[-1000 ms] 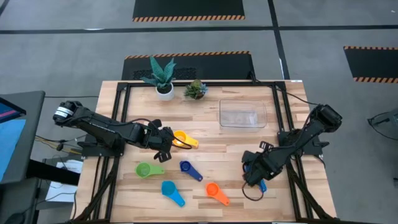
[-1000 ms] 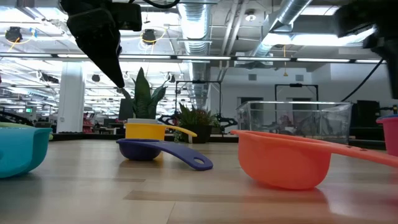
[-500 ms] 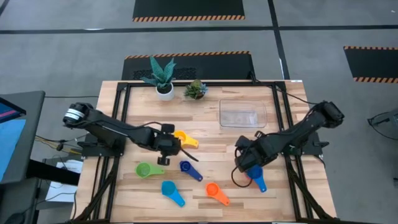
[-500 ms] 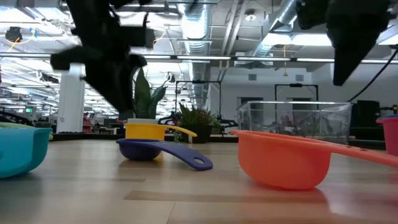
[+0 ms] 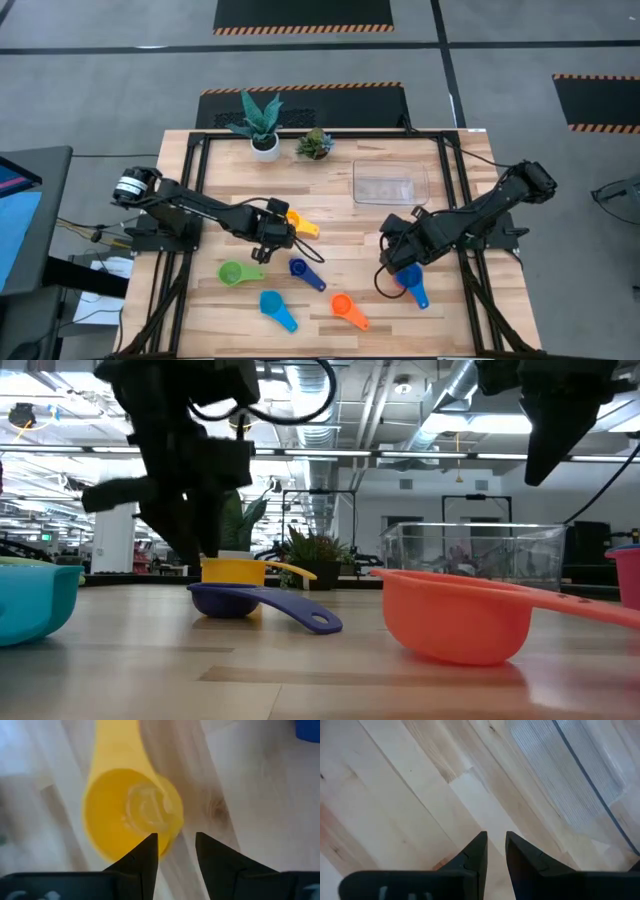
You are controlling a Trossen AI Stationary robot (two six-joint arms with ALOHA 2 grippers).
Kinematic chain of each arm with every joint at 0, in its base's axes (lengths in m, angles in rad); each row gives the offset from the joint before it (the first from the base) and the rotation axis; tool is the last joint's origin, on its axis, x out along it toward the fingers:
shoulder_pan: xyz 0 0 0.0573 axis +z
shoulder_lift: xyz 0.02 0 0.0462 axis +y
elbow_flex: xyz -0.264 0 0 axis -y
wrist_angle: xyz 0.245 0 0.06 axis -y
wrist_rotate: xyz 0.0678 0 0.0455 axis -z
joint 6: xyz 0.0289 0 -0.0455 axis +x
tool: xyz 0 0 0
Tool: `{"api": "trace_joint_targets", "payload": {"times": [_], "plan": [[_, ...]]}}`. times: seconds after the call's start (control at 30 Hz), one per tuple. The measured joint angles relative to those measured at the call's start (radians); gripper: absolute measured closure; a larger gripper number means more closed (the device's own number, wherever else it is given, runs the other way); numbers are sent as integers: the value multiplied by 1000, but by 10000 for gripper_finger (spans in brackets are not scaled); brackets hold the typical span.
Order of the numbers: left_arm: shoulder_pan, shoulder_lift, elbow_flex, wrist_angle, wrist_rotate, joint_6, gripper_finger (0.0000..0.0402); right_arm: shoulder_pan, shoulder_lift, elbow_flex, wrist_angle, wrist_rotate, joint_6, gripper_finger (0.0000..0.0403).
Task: Nest measuring cups in basket
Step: Stack the yellow nest measuring cup on the blue nest measuring cup
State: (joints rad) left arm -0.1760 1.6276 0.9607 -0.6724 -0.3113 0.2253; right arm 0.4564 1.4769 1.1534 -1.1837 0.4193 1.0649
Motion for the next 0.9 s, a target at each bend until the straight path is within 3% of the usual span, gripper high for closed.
{"api": "trace_joint_targets", "payload": {"times": [0.3, 0.5, 0.73, 0.9], "plan": [[48, 102, 0, 54, -10, -8, 291, 1, 0, 0, -12, 4, 6, 310], [45, 120, 2, 56, 14, -50, 389, 1, 0, 0, -17, 5, 8, 310], [22, 120, 95, 28, 15, -36, 398, 1, 0, 0, -50, 4, 29, 310], [-10, 120, 187, 2, 0, 36, 399, -1, 0, 36, -243, 22, 217, 310]]}}
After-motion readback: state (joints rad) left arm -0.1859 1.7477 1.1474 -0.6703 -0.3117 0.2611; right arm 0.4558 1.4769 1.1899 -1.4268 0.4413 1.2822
